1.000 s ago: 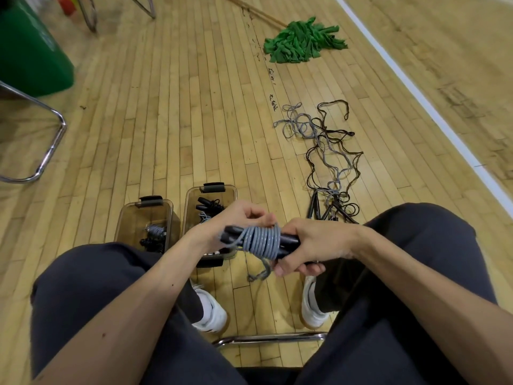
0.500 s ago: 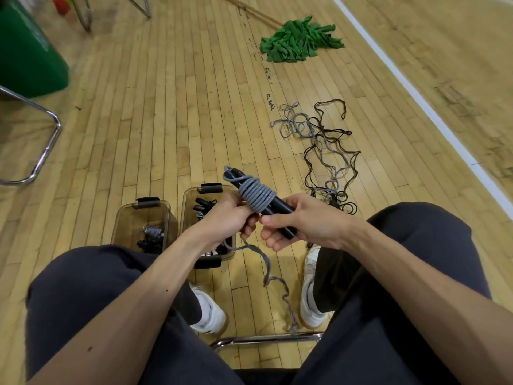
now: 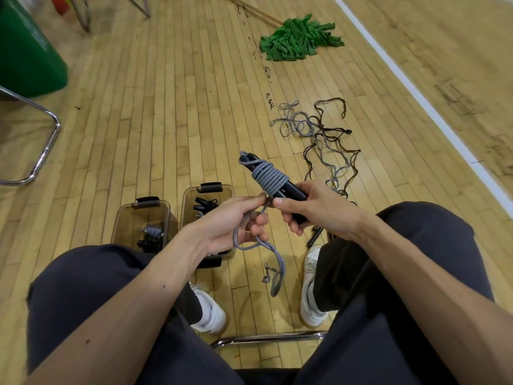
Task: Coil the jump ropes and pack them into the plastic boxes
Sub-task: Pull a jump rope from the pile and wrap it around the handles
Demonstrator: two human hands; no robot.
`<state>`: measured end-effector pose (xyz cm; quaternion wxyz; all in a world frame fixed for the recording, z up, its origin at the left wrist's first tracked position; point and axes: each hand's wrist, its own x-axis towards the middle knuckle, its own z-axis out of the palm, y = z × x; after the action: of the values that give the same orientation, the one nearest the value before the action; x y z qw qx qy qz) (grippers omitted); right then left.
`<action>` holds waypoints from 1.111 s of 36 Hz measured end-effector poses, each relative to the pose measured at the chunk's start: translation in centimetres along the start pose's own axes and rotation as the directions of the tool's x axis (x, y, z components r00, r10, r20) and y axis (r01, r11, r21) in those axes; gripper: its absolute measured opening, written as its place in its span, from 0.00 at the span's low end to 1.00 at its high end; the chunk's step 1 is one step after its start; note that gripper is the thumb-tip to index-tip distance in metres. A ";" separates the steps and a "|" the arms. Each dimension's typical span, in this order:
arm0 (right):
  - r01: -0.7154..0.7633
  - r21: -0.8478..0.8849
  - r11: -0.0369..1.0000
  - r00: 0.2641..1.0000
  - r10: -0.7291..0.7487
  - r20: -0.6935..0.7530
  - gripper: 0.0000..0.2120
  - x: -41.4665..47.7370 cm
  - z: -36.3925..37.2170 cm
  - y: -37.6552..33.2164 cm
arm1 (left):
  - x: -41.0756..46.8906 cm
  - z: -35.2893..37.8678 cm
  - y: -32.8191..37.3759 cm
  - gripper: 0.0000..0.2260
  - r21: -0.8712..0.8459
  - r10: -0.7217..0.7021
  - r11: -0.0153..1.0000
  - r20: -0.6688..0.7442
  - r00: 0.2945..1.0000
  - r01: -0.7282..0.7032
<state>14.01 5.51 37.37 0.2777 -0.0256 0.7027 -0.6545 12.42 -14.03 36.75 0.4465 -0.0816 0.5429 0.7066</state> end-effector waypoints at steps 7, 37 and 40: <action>-0.005 -0.042 0.999 0.997 0.002 -0.074 0.05 0.6 0.1 0.5 | 0.1 0.1 -0.3 0.11 -0.065 -0.021 0.998 0.023 1.000 0.023; -0.375 -0.535 0.757 0.860 0.499 0.103 0.07 2.4 0.9 3.2 | -1.7 -0.8 -0.7 0.11 0.963 0.383 -0.192 0.249 0.889 -0.186; -0.337 -0.589 0.734 0.843 0.514 0.158 0.07 2.3 1.2 3.0 | -1.3 -0.8 -0.8 0.12 0.942 0.443 -0.247 0.318 0.838 -0.227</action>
<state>13.55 3.94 33.74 0.5098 -0.0417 0.7914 -0.3348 13.49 -15.44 36.65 0.0988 0.3784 0.9088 0.1455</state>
